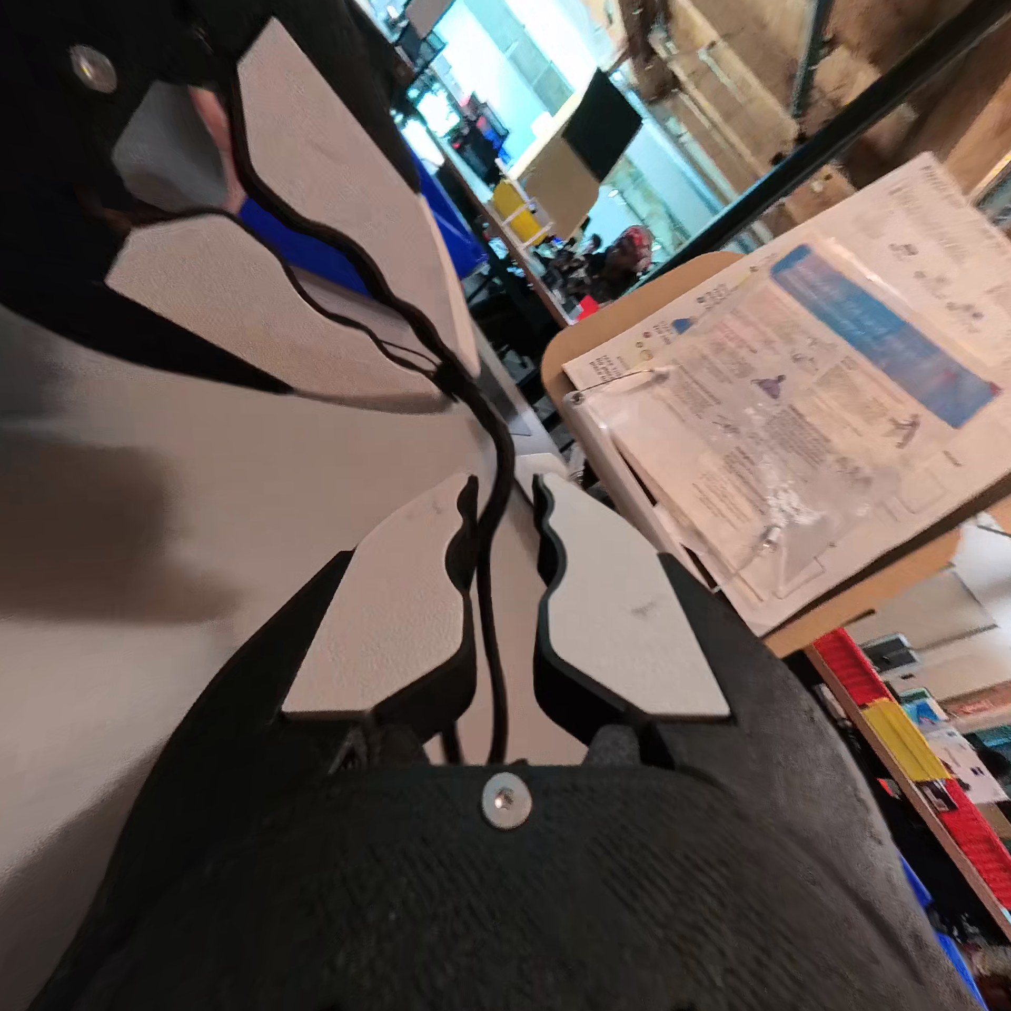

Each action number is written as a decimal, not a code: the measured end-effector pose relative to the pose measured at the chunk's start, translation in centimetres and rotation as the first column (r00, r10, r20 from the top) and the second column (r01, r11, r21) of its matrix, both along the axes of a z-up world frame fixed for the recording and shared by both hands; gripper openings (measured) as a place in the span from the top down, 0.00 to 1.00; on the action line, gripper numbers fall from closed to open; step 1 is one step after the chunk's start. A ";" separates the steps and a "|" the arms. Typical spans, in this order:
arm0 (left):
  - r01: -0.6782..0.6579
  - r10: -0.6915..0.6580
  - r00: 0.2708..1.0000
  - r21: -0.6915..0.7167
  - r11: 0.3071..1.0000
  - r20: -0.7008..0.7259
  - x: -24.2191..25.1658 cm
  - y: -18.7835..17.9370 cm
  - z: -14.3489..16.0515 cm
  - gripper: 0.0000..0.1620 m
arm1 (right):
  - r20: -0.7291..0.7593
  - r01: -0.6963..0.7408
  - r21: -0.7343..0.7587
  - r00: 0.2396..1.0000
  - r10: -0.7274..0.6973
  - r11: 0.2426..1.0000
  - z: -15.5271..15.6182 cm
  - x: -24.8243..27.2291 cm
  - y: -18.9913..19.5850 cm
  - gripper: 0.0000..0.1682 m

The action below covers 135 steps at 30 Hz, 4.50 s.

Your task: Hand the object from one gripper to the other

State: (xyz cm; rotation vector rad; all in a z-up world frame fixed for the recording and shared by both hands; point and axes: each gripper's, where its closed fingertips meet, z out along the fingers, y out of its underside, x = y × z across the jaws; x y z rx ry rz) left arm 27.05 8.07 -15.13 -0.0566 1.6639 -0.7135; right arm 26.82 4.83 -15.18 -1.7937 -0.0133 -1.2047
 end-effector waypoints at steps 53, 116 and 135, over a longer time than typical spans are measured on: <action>0.040 -0.803 0.587 -0.987 0.158 -0.105 -3.2 -1.5 5.2 0.99 | -0.372 -0.215 0.589 0.783 0.498 0.779 1.6 -3.3 2.7 0.85; 0.045 -0.399 0.851 -0.709 0.704 -0.341 0.0 0.6 0.3 0.72 | -0.325 -0.048 0.402 0.926 0.191 0.915 2.6 1.0 -3.7 0.95; 0.087 -0.118 0.986 0.237 0.968 0.116 -1.1 -2.6 -1.8 0.90 | -0.617 -0.211 0.277 0.709 0.342 0.937 -2.3 -2.6 0.4 0.96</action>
